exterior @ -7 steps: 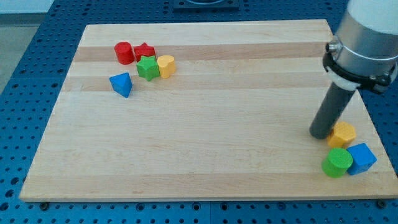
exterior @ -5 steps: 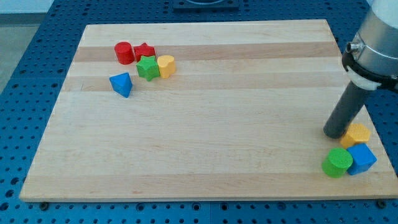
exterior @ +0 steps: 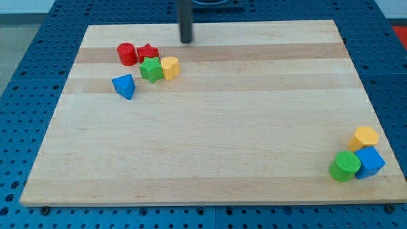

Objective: Place red star between green star and yellow heart

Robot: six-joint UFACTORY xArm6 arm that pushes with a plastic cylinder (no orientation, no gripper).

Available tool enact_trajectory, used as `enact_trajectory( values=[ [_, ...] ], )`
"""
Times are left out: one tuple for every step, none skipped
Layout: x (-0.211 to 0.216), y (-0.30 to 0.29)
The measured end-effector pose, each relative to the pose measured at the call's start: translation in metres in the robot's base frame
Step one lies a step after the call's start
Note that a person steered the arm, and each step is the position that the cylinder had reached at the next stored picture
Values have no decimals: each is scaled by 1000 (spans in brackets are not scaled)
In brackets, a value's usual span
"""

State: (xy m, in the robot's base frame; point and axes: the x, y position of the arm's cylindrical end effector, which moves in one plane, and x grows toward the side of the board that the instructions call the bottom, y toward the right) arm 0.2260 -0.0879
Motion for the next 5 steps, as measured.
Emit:
enact_trajectory(
  values=[
    [-13, -71],
    [10, -86],
    [40, -70],
    [78, -37],
    [116, 5]
  ],
)
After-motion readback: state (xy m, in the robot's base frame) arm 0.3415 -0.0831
